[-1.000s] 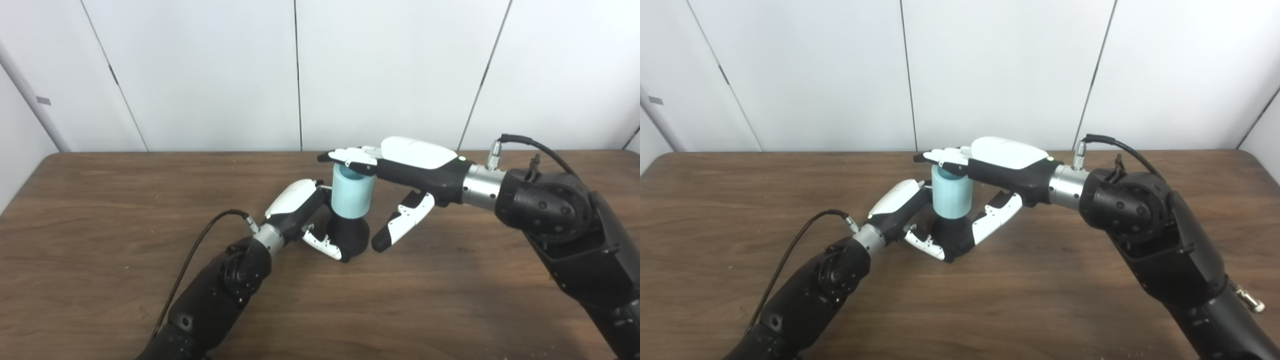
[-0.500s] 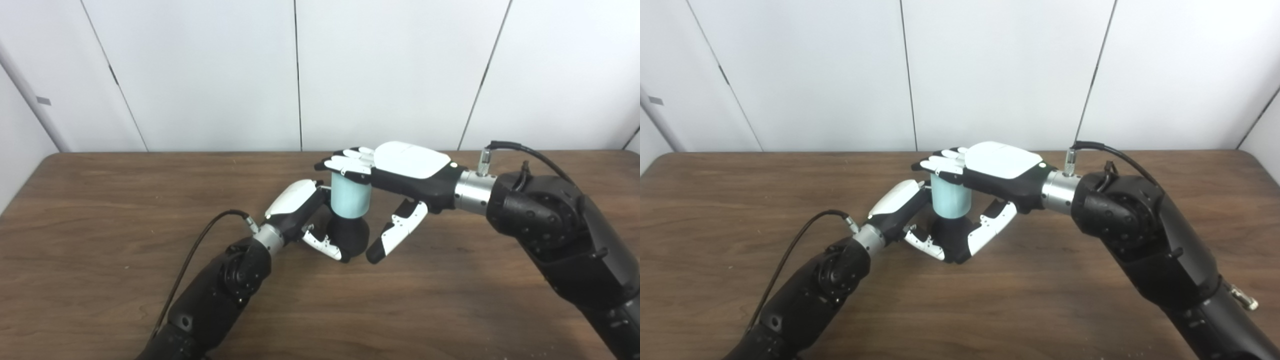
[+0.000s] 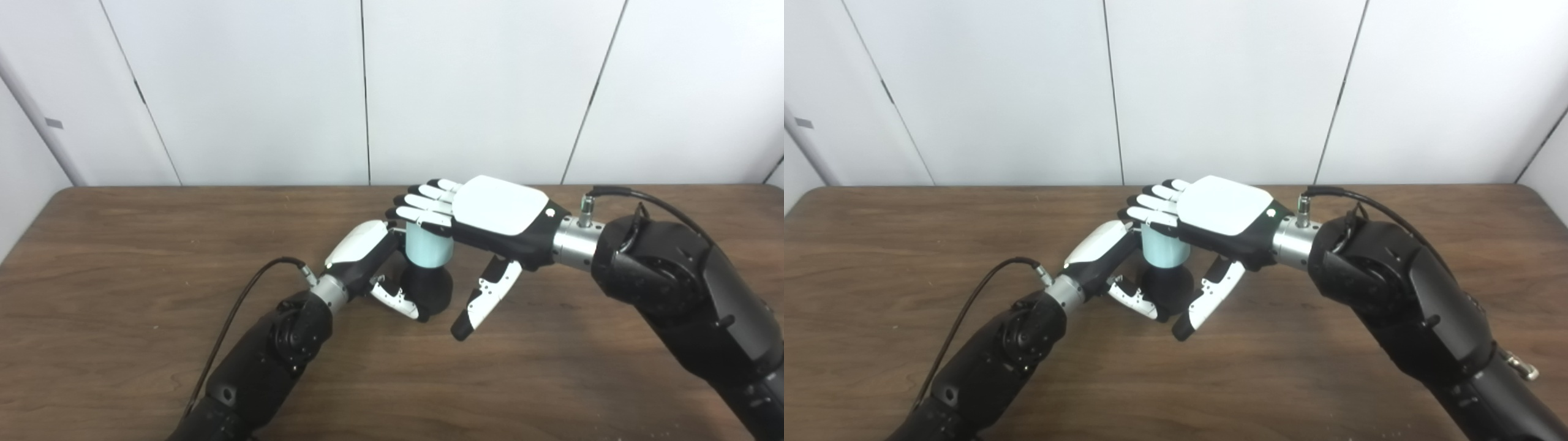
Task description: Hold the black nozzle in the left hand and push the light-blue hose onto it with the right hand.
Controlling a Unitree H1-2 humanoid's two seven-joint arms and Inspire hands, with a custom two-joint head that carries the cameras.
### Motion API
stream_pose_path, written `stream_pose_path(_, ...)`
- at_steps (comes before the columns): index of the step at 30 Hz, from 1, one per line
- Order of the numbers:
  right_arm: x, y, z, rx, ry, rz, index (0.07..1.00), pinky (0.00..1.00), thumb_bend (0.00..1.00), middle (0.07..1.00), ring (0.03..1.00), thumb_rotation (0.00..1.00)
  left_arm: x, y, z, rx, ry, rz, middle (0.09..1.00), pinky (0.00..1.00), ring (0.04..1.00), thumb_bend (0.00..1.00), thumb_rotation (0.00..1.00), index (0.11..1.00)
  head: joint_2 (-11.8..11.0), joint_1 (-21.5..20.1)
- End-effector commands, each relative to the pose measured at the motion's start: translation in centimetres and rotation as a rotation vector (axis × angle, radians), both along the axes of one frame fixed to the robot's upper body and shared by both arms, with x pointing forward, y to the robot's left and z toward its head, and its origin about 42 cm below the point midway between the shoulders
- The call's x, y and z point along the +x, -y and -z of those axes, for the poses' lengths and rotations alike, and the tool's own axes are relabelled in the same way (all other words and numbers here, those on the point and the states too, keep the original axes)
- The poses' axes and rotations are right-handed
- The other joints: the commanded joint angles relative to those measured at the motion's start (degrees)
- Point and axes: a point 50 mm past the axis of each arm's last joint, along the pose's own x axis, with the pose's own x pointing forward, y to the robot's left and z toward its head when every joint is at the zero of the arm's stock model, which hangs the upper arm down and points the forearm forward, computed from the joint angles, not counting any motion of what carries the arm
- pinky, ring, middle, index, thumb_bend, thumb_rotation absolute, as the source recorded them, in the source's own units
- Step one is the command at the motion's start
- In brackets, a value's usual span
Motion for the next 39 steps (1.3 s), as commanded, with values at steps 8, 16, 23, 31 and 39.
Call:
stream_pose_path(8, -1.1, 0.4, 1.8, -0.073, -0.063, -0.028, 0.997, 1.0, 0.88, 1.0, 1.0, 0.88, -1.4, -0.5, 3.8, 0.11, -0.141, 0.007, 0.501, 1.0, 0.637, 0.52, 0.0, 0.476, 0.49, 0.09)
stream_pose_path(16, -1.3, 0.1, 2.4, -0.032, -0.109, -0.072, 1.0, 1.0, 0.86, 1.0, 1.0, 0.84, -1.4, -0.5, 3.6, 0.105, -0.139, 0.003, 0.501, 1.0, 0.637, 0.52, 0.0, 0.476, 0.97, 0.1)
stream_pose_path(23, -1.4, 0.0, 2.6, -0.035, -0.115, -0.086, 0.998, 1.0, 0.86, 1.0, 1.0, 0.85, -1.5, -0.6, 3.6, 0.111, -0.14, 0.002, 0.502, 1.0, 0.637, 0.52, 0.0, 0.475, 1.37, 0.15)
stream_pose_path(31, -1.5, -0.2, 3.6, -0.049, -0.157, -0.086, 0.999, 1.0, 0.87, 1.0, 1.0, 0.85, -1.6, -0.8, 3.3, 0.115, -0.133, 0.004, 0.505, 1.0, 0.637, 0.52, 0.0, 0.474, 1.83, 0.24)
stream_pose_path(39, -0.2, 0.0, 3.1, -0.052, -0.172, -0.054, 0.992, 1.0, 0.86, 1.0, 1.0, 0.83, -1.5, -1.1, 3.3, 0.116, -0.133, 0.004, 0.511, 1.0, 0.64, 0.52, 0.0, 0.47, 1.96, 0.13)
